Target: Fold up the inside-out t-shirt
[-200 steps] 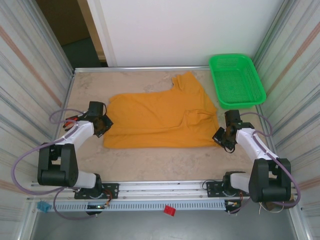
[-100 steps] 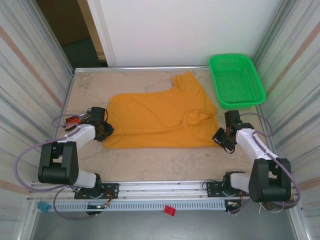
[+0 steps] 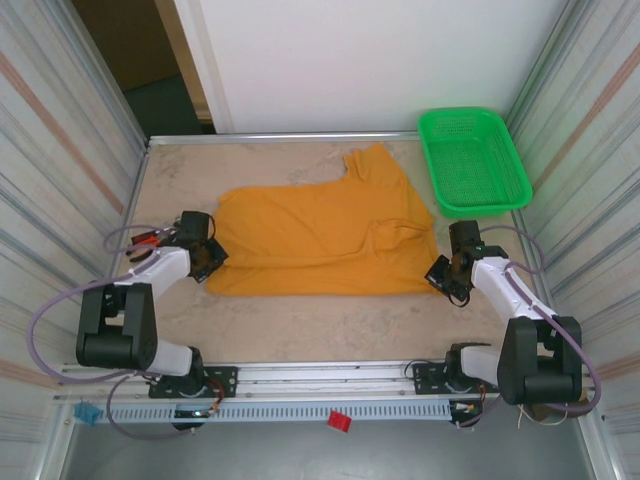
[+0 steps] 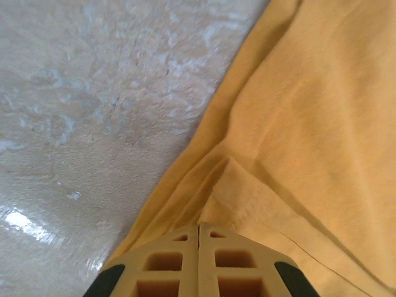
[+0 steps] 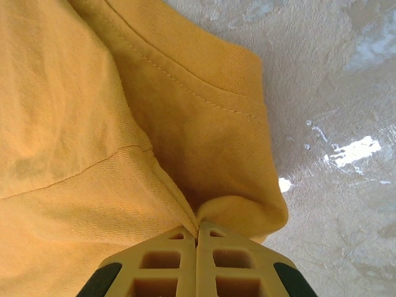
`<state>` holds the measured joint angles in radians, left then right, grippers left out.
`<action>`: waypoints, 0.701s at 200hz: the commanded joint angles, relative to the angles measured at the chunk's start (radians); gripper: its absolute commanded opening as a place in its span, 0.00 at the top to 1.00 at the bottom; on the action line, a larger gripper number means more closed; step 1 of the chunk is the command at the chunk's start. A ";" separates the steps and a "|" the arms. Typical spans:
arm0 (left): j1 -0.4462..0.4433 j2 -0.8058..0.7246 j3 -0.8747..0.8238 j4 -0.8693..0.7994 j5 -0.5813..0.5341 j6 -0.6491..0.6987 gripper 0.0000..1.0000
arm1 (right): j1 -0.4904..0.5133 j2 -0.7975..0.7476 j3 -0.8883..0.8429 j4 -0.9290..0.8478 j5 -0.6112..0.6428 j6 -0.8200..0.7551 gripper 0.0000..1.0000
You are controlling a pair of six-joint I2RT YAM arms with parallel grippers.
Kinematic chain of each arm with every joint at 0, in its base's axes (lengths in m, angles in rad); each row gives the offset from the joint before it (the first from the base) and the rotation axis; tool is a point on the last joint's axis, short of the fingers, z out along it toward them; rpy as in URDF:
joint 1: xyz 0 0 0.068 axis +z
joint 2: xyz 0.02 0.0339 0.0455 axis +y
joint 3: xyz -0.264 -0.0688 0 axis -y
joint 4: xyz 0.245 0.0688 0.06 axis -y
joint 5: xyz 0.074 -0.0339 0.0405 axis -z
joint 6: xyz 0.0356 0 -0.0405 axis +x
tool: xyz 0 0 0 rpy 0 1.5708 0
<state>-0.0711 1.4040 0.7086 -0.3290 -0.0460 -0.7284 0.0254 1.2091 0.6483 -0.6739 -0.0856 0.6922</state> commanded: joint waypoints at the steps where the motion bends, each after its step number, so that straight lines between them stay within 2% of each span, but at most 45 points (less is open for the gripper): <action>1: 0.015 -0.057 0.073 -0.069 -0.004 0.019 1.00 | -0.008 -0.011 -0.016 -0.009 0.029 -0.008 1.00; 47: 0.034 0.000 0.138 -0.063 0.024 0.003 1.00 | -0.008 -0.003 -0.018 -0.001 0.029 -0.008 1.00; 77: 0.044 0.123 0.202 -0.051 0.028 -0.001 1.00 | -0.007 0.001 -0.022 0.005 0.031 -0.010 1.00; 109: 0.058 0.243 0.276 -0.068 -0.020 0.005 1.00 | -0.008 0.011 -0.027 0.016 0.031 -0.011 1.00; 124: 0.081 0.266 0.304 -0.086 -0.029 0.021 0.79 | -0.008 0.014 -0.027 0.017 0.030 -0.013 1.00; 140: 0.094 0.216 0.292 -0.103 -0.046 0.049 0.58 | -0.007 0.011 -0.027 0.014 0.029 -0.016 1.00</action>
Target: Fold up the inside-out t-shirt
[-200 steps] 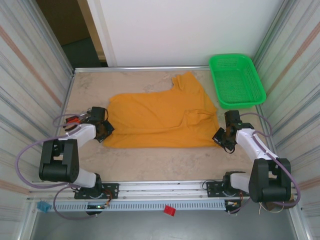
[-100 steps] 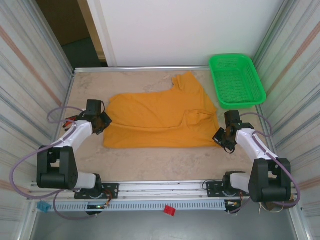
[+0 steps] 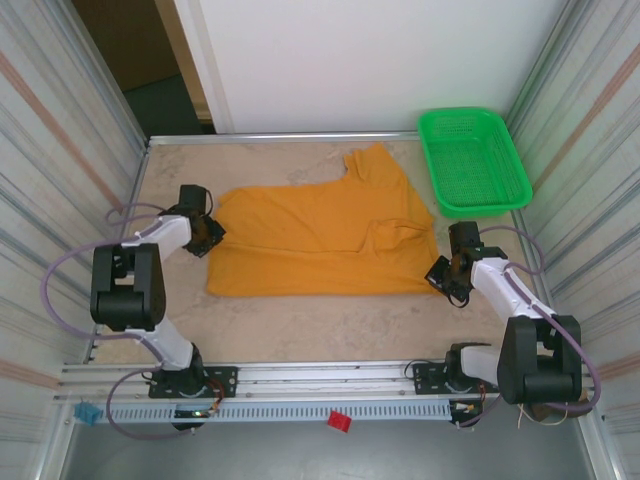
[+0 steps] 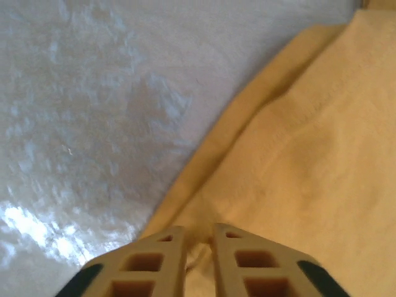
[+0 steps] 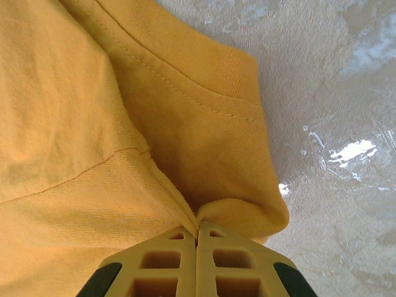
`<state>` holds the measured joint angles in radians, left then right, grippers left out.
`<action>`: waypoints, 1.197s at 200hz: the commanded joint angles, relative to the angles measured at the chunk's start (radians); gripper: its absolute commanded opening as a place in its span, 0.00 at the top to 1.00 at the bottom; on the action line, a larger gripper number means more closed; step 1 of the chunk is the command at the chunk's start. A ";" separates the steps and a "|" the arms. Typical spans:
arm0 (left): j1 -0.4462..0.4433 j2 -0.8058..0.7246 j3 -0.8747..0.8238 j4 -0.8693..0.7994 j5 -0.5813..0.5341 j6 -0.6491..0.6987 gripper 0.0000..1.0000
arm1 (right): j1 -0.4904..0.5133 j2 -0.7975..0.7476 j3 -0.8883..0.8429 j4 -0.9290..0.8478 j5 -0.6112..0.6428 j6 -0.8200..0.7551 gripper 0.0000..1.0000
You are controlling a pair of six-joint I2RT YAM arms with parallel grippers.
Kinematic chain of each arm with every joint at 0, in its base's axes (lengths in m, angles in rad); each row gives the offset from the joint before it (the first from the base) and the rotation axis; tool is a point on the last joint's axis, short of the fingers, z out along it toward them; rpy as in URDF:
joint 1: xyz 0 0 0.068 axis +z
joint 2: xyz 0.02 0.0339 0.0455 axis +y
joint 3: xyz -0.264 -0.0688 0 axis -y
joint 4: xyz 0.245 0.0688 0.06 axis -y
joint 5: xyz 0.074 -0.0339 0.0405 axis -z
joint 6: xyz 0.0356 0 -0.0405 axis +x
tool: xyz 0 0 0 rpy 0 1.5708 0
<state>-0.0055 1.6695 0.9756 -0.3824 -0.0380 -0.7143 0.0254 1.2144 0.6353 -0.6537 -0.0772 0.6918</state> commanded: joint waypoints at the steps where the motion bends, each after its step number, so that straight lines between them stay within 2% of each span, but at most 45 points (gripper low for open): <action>1: 0.029 -0.055 0.023 -0.051 -0.054 0.037 0.58 | -0.007 0.005 -0.013 -0.006 0.021 -0.015 1.00; 18: 0.030 -0.169 -0.041 -0.084 -0.041 0.047 0.47 | -0.008 -0.004 -0.015 -0.011 0.023 -0.018 1.00; 52: 0.016 -0.467 -0.305 -0.116 0.066 -0.038 0.43 | -0.007 -0.018 -0.018 -0.018 0.019 -0.016 1.00; 78: -0.040 -0.625 -0.460 -0.145 0.066 -0.117 0.43 | -0.006 -0.014 -0.018 -0.023 0.028 -0.021 1.00; 100: -0.053 -0.661 -0.547 -0.102 0.062 -0.170 0.43 | -0.005 -0.016 -0.022 -0.028 0.031 -0.022 1.00; 126: -0.055 -0.591 -0.573 -0.025 0.063 -0.192 0.44 | 0.000 -0.045 -0.024 -0.054 0.041 -0.021 1.00; 132: -0.053 -0.567 -0.566 -0.019 0.067 -0.187 0.46 | 0.000 -0.057 -0.026 -0.065 0.046 -0.020 1.00; 137: -0.054 -0.546 -0.561 -0.017 0.070 -0.184 0.53 | 0.000 -0.066 -0.027 -0.075 0.049 -0.019 1.00; 154: -0.052 -0.518 -0.560 -0.026 0.073 -0.198 1.00 | -0.001 -0.116 -0.033 -0.108 0.047 0.001 1.00; 178: -0.054 -0.618 -0.594 -0.100 0.050 -0.253 1.00 | 0.008 -0.184 -0.034 -0.170 0.044 0.051 1.00; 197: -0.058 -0.812 -0.622 -0.252 0.009 -0.307 1.00 | 0.040 -0.252 -0.040 -0.228 0.049 0.108 1.00; 214: -0.057 -1.000 -0.628 -0.406 -0.031 -0.354 1.00 | 0.116 -0.313 -0.044 -0.267 0.076 0.191 1.00; 223: -0.054 -1.082 -0.621 -0.486 -0.054 -0.375 1.00 | 0.148 -0.339 -0.039 -0.306 0.099 0.236 0.89; 235: -0.051 -1.168 -0.612 -0.566 -0.078 -0.390 1.00 | 0.187 -0.395 -0.021 -0.371 0.166 0.299 0.68; 239: -0.049 -1.187 -0.608 -0.578 -0.084 -0.388 0.94 | 0.195 -0.420 -0.013 -0.386 0.186 0.308 0.61</action>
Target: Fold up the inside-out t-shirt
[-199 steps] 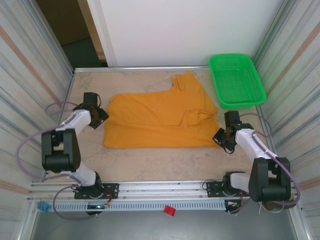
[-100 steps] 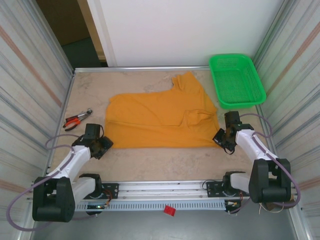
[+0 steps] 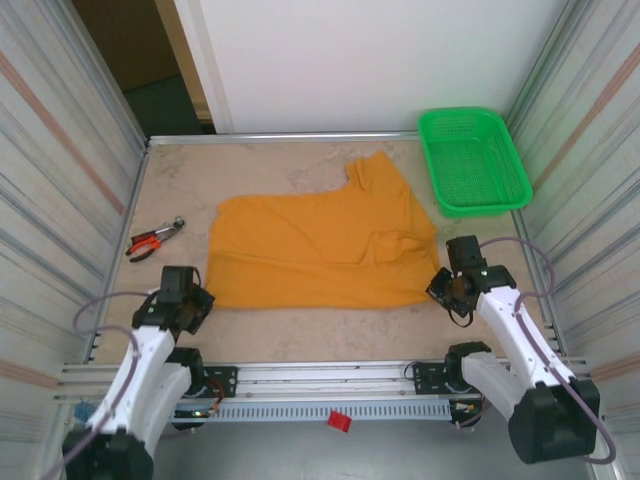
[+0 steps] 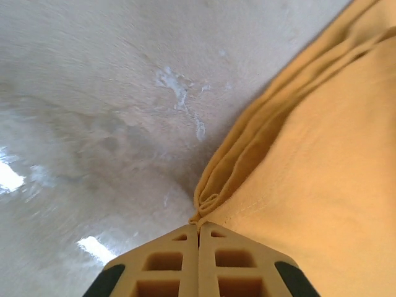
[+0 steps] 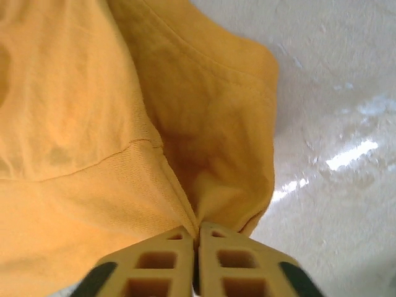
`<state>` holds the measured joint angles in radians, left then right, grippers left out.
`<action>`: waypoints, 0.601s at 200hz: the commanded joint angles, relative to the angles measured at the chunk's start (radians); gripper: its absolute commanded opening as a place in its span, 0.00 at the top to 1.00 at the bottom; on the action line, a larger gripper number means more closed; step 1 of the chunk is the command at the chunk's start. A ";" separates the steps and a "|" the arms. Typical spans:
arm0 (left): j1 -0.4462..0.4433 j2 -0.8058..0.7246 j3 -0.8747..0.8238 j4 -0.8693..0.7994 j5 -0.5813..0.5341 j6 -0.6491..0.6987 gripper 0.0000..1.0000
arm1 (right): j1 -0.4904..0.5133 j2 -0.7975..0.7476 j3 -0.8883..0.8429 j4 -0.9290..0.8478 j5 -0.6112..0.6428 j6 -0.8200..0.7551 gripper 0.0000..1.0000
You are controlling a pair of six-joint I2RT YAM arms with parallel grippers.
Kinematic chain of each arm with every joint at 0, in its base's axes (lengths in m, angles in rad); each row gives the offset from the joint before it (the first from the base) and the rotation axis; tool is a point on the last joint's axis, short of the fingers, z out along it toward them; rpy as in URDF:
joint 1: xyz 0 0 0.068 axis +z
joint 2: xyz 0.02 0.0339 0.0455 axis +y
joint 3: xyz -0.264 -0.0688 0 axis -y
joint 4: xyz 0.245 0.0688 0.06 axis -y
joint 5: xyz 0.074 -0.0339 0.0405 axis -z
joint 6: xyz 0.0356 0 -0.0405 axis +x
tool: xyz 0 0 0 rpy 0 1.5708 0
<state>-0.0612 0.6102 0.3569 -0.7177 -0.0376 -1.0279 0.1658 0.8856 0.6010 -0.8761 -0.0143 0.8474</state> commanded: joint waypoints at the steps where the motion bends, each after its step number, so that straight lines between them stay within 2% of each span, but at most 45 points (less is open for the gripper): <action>1: 0.007 -0.131 0.011 -0.246 -0.085 -0.073 0.92 | 0.055 -0.096 0.023 -0.167 0.127 0.154 0.60; 11: 0.013 -0.151 0.018 -0.259 -0.094 -0.064 0.74 | 0.053 -0.149 0.052 -0.185 0.170 0.161 0.51; 32: 0.025 -0.100 0.046 -0.194 -0.084 0.005 0.57 | -0.015 -0.151 0.123 -0.109 0.133 0.056 0.49; 54: 0.024 0.037 0.136 -0.124 -0.091 0.096 0.51 | -0.099 0.025 0.214 0.003 0.003 -0.094 0.50; 66: 0.019 0.108 0.188 -0.079 -0.090 0.163 0.48 | -0.115 0.151 0.258 0.082 -0.077 -0.184 0.50; 88: -0.003 0.234 0.265 0.016 -0.031 0.243 0.48 | -0.121 0.391 0.347 0.162 -0.149 -0.298 0.53; 120: -0.123 0.352 0.289 0.138 -0.009 0.198 0.48 | -0.121 0.605 0.399 0.242 -0.195 -0.316 0.58</action>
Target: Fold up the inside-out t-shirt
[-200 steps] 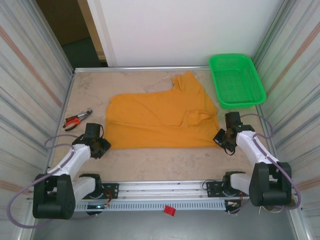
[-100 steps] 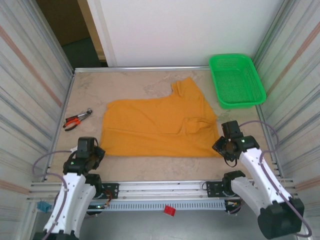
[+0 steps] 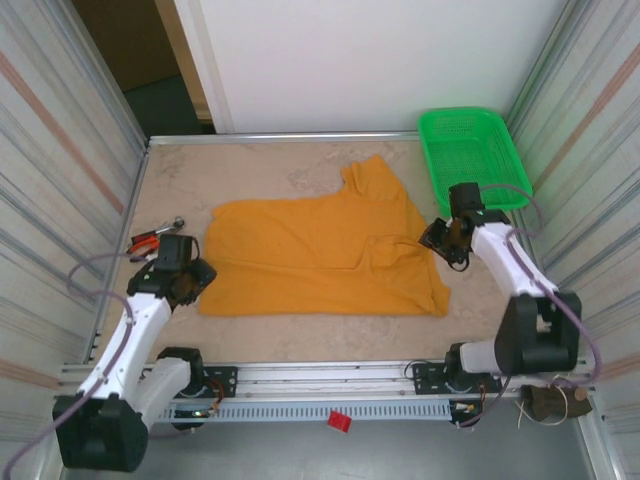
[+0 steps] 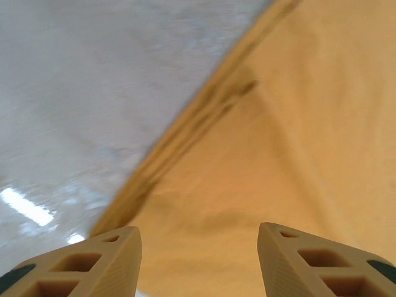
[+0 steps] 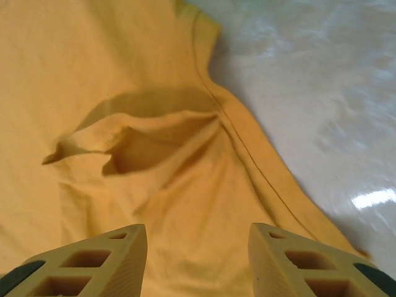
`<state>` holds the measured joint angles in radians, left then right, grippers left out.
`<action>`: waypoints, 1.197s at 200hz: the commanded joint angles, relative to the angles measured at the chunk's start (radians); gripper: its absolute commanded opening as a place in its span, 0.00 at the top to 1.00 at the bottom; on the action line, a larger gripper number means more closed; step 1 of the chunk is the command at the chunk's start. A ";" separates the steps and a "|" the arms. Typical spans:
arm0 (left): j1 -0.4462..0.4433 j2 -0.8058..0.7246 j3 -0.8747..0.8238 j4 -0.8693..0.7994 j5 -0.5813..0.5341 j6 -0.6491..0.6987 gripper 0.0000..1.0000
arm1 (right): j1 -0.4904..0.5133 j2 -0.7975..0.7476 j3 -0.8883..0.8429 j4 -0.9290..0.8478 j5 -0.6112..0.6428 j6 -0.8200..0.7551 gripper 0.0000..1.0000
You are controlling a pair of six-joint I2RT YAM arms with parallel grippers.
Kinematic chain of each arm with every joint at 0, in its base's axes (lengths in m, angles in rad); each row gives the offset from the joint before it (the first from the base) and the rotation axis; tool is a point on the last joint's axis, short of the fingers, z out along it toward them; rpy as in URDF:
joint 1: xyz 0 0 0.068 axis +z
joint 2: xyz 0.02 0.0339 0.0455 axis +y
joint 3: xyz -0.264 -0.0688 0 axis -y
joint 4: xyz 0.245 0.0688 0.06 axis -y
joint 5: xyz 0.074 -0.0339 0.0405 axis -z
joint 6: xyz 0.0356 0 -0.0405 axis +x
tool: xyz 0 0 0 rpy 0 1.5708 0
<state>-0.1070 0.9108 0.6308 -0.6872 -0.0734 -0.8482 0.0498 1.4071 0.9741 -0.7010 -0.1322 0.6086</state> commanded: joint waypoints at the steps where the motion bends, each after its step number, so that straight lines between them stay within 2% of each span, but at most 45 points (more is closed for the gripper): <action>1: -0.082 0.054 0.013 0.110 0.026 0.015 0.48 | -0.005 0.088 0.026 0.068 -0.078 -0.075 0.58; 35: -0.193 0.126 -0.054 0.219 0.007 -0.074 0.48 | 0.020 0.135 -0.003 0.138 -0.066 -0.007 0.58; 71: -0.203 0.189 -0.072 0.288 -0.012 -0.053 0.47 | 0.026 0.237 0.055 0.178 -0.056 0.008 0.59; 101: -0.202 0.278 -0.020 0.294 -0.002 -0.005 0.47 | 0.076 0.150 0.028 0.136 -0.019 0.001 0.57; 129: -0.204 0.331 -0.047 0.343 0.017 -0.039 0.47 | 0.118 0.050 -0.120 0.158 0.008 0.050 0.53; 151: -0.209 0.345 -0.082 0.353 0.017 -0.064 0.47 | 0.120 0.032 -0.228 0.202 0.017 0.098 0.50; 191: -0.219 0.280 -0.155 0.259 -0.016 -0.132 0.47 | 0.122 -0.023 -0.305 0.149 0.084 0.165 0.49; 223: -0.226 0.137 -0.257 0.157 -0.032 -0.237 0.47 | 0.111 -0.149 -0.357 0.052 0.140 0.214 0.47; 239: -0.228 0.054 -0.264 0.111 -0.033 -0.242 0.47 | 0.094 -0.223 -0.365 0.018 0.132 0.223 0.47</action>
<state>-0.3298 1.0470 0.4133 -0.4053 -0.0769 -1.0187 0.1631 1.2793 0.6254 -0.5800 -0.0441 0.7757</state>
